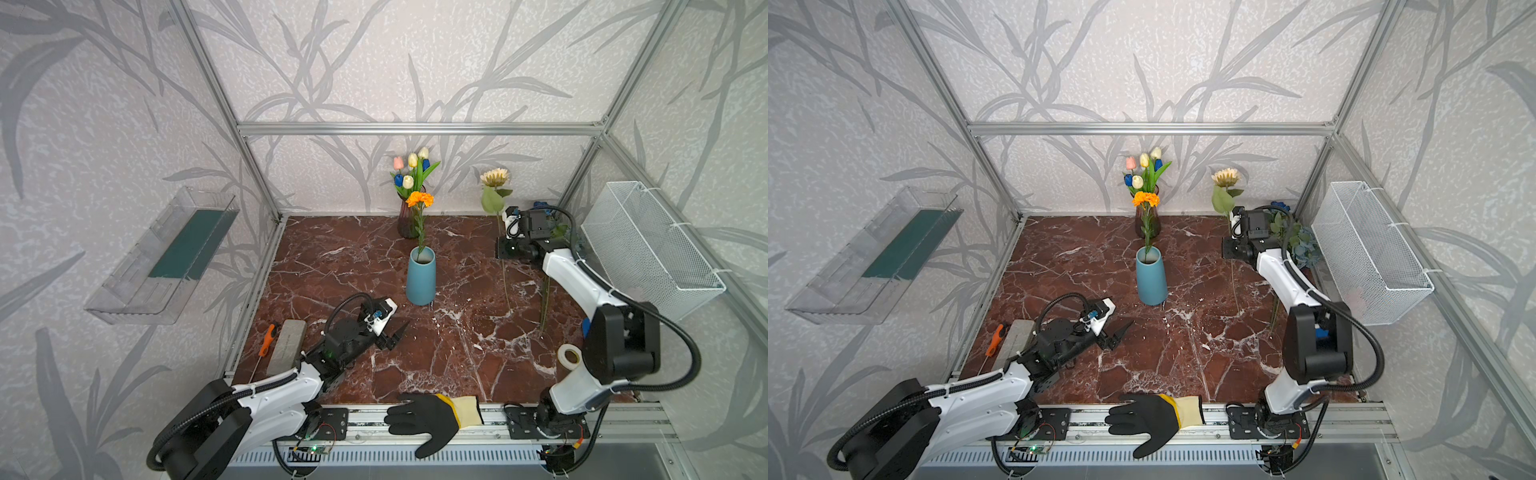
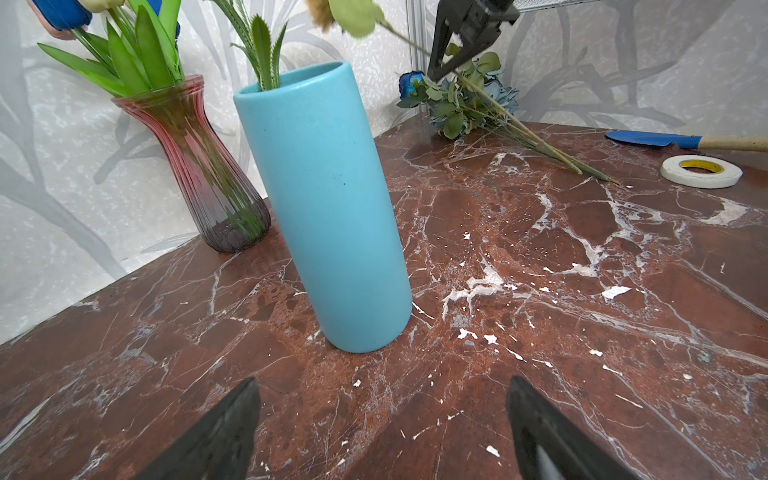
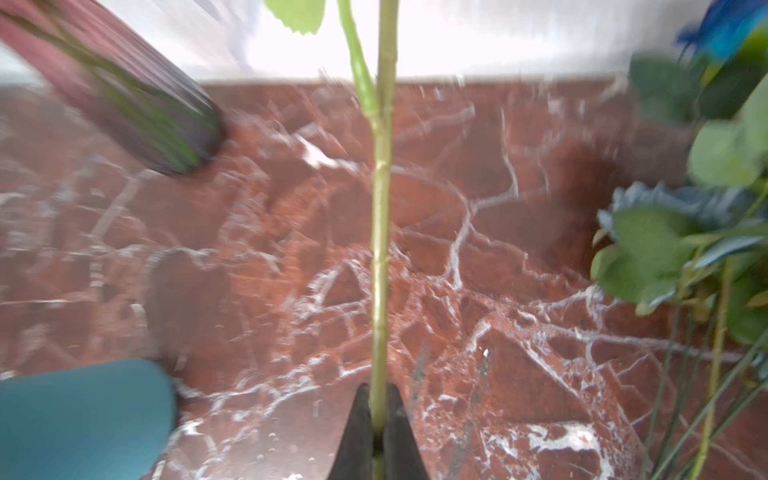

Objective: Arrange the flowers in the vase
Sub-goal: 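Carry the cream flower upright over the pink vase with the right gripper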

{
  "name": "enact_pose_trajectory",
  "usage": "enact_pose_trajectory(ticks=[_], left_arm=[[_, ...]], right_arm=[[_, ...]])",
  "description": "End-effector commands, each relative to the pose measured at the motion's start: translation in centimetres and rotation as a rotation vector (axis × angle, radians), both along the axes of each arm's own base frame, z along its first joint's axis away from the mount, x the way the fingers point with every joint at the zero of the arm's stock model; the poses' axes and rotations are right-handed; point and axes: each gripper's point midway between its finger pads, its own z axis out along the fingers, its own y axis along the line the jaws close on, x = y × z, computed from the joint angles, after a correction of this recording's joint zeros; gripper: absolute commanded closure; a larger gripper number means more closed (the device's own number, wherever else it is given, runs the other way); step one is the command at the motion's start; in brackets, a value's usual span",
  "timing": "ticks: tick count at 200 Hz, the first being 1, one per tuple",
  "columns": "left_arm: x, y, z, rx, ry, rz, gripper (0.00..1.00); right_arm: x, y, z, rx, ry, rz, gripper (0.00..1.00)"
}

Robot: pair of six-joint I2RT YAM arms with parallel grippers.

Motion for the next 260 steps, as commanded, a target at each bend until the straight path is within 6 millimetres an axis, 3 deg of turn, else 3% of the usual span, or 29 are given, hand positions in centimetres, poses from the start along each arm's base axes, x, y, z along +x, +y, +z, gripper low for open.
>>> enact_pose_trajectory(ticks=[1,63,92,111,165,211,260], left_arm=[[0.3,-0.1,1.4,-0.006,-0.043,0.005,0.08],[0.2,0.1,1.7,-0.014,-0.052,0.018,0.08],[0.2,0.2,1.6,-0.014,-0.053,0.022,0.08],[0.1,0.1,1.7,-0.016,-0.052,0.019,0.08],[0.2,0.3,1.6,-0.006,-0.053,0.028,0.08],[0.0,0.4,1.8,-0.008,-0.058,0.029,0.08],[0.0,0.4,1.8,-0.005,-0.057,0.031,0.08]], right_arm=[[-0.6,2.1,7.6,0.071,-0.298,0.061,1.0],[-7.2,8.1,22.5,0.298,-0.764,0.279,1.0],[-9.0,11.2,27.3,0.385,-0.875,0.368,1.0],[-9.3,12.9,29.2,0.446,-0.932,0.411,1.0],[-7.9,16.8,30.0,0.531,-0.964,0.443,1.0],[-6.3,19.0,27.7,0.55,-0.921,0.47,1.0],[-5.7,19.9,24.5,0.503,-0.892,0.483,1.0]])
